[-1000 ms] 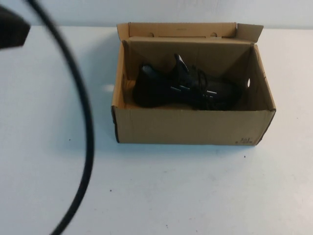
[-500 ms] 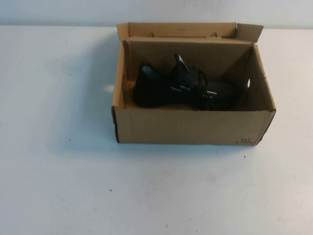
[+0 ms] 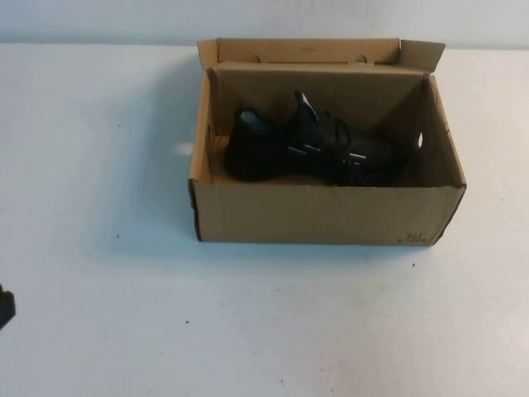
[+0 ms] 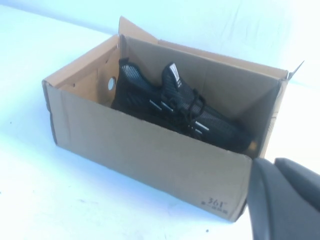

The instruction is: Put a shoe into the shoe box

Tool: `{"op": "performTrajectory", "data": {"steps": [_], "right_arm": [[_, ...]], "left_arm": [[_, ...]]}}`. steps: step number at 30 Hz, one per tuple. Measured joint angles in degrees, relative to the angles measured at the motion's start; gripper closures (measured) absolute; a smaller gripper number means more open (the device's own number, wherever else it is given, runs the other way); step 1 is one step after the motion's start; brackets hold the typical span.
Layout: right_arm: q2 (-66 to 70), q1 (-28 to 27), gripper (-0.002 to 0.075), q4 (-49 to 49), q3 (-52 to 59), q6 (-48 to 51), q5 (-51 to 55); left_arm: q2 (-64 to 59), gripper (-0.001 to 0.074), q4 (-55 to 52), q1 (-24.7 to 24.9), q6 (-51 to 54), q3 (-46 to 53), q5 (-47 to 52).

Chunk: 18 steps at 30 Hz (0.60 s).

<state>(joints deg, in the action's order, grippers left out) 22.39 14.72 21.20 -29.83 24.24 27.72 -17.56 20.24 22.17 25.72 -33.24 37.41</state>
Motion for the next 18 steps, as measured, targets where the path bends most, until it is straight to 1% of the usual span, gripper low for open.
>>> {"op": "performTrajectory", "data": {"steps": [18], "right_arm": [[-0.1, 0.0, 0.0742, 0.4, 0.0, 0.0, -0.2]], "left_arm": [[0.0, 0.0736, 0.0, 0.0, 0.2, 0.5, -0.2]]}}
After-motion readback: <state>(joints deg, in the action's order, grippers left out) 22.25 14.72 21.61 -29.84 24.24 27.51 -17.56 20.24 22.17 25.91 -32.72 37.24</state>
